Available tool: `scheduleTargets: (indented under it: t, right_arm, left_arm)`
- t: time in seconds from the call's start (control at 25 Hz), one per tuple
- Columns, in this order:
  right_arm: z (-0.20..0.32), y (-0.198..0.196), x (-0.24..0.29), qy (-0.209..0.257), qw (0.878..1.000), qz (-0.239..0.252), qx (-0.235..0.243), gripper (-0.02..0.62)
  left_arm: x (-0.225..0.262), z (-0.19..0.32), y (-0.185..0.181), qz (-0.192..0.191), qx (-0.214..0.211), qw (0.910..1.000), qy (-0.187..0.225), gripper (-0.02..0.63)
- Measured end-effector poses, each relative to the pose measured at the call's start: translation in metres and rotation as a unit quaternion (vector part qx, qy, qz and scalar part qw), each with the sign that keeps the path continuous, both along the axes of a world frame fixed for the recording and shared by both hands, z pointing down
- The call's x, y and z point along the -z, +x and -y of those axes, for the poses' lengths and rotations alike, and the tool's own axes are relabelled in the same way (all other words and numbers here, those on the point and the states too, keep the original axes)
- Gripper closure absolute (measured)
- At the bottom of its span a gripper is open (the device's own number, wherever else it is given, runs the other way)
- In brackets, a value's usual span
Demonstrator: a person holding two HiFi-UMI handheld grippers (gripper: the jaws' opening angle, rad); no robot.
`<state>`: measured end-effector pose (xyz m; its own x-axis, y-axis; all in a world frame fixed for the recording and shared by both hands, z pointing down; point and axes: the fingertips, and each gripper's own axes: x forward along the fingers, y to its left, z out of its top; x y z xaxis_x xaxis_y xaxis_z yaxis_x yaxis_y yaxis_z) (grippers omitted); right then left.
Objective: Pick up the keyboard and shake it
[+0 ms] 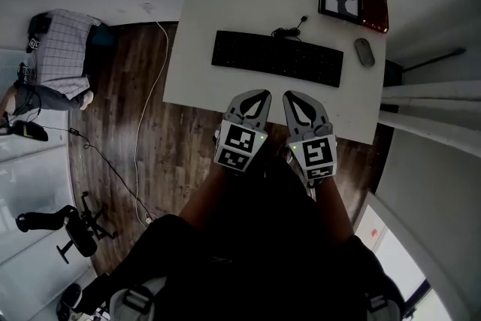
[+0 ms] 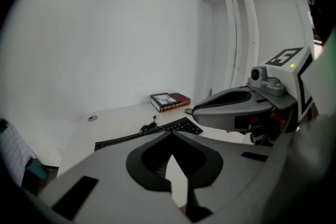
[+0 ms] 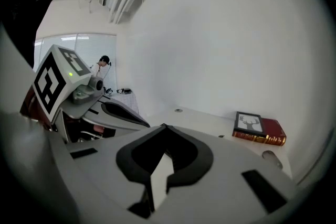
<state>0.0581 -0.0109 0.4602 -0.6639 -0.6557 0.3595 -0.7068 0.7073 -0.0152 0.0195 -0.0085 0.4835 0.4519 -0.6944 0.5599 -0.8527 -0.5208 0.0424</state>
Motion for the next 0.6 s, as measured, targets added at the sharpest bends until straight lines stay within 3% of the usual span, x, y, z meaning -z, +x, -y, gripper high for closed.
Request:
scheduleTargets:
  t: [0.36,0.6]
  right_arm:
    - [0.046,-0.059,-0.030,-0.063,0.997,-0.051,0.004,0.574]
    - [0.077,-0.030,-0.050,-0.090,0.988,-0.125,0.000,0.574]
  left_arm:
    - [-0.024,0.056,-0.056,0.029,-0.122,0.9911,-0.045,0.603]
    - [-0.045,0.082,-0.060,0.030,-0.169,0.9821,-0.078,0.603]
